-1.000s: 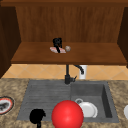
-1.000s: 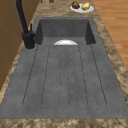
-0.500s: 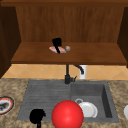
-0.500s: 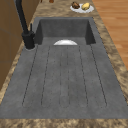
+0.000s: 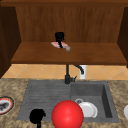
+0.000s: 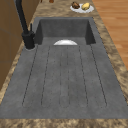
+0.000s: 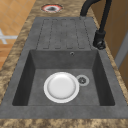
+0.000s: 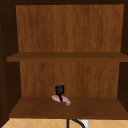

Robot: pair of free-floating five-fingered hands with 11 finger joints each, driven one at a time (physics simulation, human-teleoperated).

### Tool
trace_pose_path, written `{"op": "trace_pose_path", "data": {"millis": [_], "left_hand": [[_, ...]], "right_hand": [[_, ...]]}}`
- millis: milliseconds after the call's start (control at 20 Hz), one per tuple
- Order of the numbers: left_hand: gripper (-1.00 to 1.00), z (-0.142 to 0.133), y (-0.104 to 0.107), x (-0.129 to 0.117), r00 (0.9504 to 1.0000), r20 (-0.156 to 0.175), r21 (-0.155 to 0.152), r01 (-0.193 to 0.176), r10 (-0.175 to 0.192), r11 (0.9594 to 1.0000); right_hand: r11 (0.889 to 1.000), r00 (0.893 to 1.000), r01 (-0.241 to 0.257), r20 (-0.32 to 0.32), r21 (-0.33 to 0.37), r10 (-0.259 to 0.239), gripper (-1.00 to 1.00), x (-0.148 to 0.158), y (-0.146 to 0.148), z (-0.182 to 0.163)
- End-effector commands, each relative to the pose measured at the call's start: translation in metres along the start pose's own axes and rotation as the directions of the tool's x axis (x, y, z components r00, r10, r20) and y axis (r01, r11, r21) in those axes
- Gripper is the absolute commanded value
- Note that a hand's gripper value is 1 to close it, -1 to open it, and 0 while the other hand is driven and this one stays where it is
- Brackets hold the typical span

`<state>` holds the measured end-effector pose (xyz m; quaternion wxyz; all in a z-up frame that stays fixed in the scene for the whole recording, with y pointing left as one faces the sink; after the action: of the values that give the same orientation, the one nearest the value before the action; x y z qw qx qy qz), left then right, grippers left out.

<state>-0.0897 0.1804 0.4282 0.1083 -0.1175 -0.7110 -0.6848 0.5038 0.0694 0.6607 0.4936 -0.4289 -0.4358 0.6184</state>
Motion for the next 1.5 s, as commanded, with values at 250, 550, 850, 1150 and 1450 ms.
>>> {"op": "trace_pose_path", "data": {"millis": [250, 550, 850, 1150, 1450], "left_hand": [[0.00, 0.000, 0.000, 0.000, 1.0000, 0.000, 0.000, 0.000, 0.000, 1.0000], [0.00, 0.000, 0.000, 0.000, 1.0000, 0.000, 0.000, 0.000, 0.000, 1.0000], [0.00, 0.000, 0.000, 0.000, 1.0000, 0.000, 0.000, 0.000, 0.000, 1.0000], [0.00, 0.000, 0.000, 0.000, 1.0000, 0.000, 0.000, 0.000, 0.000, 1.0000], [0.00, 0.000, 0.000, 0.000, 1.0000, 0.000, 0.000, 0.000, 0.000, 1.0000]], "right_hand": [[0.998, 0.998, 0.059, 0.015, 0.006, -0.059, 1.00, -0.009, -0.042, 0.042], [0.998, 0.998, 0.058, 0.030, -0.002, -0.058, 1.00, -0.011, -0.068, 0.091], [0.994, 0.994, 0.105, 0.028, -0.009, -0.105, 1.00, -0.013, -0.079, 0.146], [0.991, 0.990, 0.134, 0.035, -0.014, -0.133, 1.00, -0.012, -0.075, 0.195], [0.997, 0.997, 0.077, 0.021, -0.015, -0.077, 1.00, -0.006, -0.047, 0.236]]}}
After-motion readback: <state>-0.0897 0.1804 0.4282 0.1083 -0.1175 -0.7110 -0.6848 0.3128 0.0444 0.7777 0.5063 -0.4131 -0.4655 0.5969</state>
